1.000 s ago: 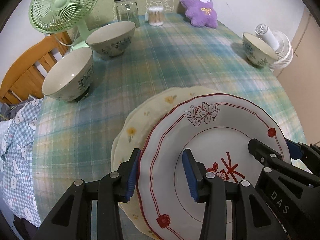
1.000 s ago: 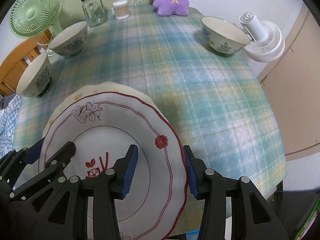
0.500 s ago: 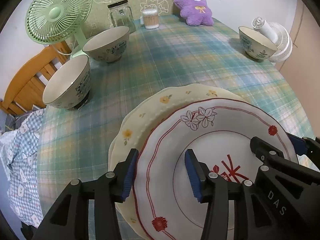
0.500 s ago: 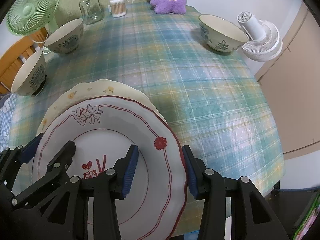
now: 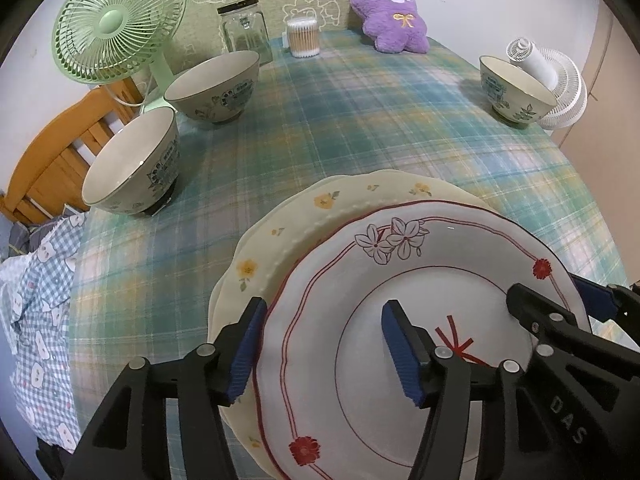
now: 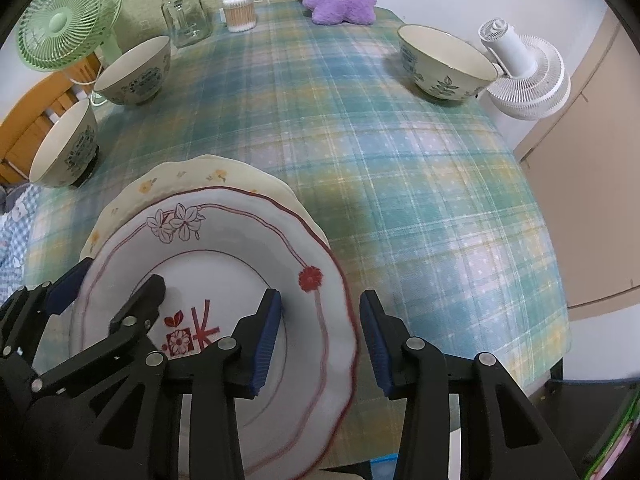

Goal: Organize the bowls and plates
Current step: 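Set the red-rimmed plate onto the stack and open the left tool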

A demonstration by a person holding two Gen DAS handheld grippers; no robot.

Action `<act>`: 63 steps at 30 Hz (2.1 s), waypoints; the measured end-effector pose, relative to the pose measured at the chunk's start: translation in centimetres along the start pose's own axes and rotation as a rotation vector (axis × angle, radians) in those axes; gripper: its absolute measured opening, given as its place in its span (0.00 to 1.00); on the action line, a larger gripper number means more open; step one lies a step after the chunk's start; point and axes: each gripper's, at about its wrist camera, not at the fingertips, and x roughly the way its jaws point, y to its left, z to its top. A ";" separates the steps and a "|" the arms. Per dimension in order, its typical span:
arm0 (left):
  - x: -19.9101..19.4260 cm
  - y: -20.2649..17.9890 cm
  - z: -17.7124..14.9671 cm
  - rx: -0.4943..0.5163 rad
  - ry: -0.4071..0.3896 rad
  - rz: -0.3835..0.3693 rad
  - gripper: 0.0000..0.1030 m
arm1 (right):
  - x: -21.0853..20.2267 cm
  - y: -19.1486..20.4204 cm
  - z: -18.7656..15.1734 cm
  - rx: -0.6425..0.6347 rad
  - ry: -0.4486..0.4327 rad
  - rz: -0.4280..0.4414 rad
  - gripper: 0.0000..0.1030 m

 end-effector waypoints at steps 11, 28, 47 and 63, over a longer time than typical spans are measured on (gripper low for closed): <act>0.0 -0.3 0.3 -0.003 0.033 0.016 0.69 | -0.4 0.2 -0.3 -0.023 -0.019 0.033 0.30; -0.7 2.4 -0.7 -0.078 0.053 0.005 0.76 | -0.1 1.9 0.1 -0.059 -0.066 0.013 0.35; -1.2 3.5 -1.6 -0.060 0.041 -0.043 0.77 | -0.3 1.9 -0.5 -0.030 -0.051 -0.034 0.35; -3.3 5.0 -0.9 -0.073 -0.006 -0.070 0.80 | -2.9 3.0 1.1 -0.054 -0.106 0.021 0.69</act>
